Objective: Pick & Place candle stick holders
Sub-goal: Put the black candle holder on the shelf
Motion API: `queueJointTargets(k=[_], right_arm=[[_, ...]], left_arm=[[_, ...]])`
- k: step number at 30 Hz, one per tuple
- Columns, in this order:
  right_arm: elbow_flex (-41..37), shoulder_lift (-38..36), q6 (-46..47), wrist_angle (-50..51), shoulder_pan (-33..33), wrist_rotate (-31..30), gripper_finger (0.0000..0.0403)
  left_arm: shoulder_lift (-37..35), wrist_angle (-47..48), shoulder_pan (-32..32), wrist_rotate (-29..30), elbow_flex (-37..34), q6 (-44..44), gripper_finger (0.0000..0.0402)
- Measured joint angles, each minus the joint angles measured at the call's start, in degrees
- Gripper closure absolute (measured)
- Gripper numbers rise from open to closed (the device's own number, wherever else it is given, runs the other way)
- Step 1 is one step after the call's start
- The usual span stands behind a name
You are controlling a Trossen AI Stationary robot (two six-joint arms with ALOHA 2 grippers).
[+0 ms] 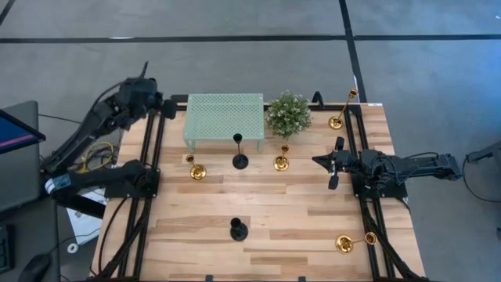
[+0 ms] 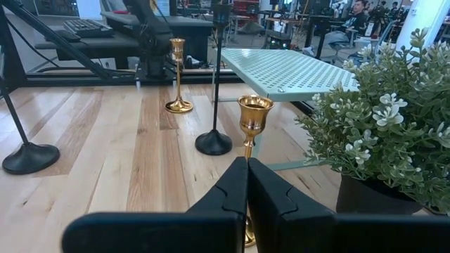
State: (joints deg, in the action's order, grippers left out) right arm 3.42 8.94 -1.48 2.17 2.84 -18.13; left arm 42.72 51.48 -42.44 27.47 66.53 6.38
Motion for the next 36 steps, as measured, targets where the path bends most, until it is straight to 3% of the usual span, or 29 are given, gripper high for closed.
queueJointTargets(k=[4, 12, 15, 25, 36], right_arm=[[0.00, -0.01, -0.02, 0.00, -0.01, 0.00, 0.0403], [0.00, 0.02, -0.13, 0.02, -0.01, 0.00, 0.0403], [0.00, 0.01, -0.15, 0.02, -0.01, 0.00, 0.0403], [0.00, -0.01, -0.11, 0.02, 0.00, 0.00, 0.0403], [0.00, 0.01, -0.15, 0.02, 0.00, 0.00, 0.0403]], left_arm=[[6.46, -0.05, 0.00, -4.73, 5.43, -1.44, 0.0389], [14.52, -0.48, 0.88, -5.02, 12.42, -4.92, 0.0389], [16.36, -0.59, 0.90, -7.81, 14.55, -5.07, 0.0389], [22.82, -3.13, 0.85, -10.92, 15.38, -5.09, 0.0389], [24.09, -5.64, 0.04, -14.67, 15.40, -4.88, 0.0389]])
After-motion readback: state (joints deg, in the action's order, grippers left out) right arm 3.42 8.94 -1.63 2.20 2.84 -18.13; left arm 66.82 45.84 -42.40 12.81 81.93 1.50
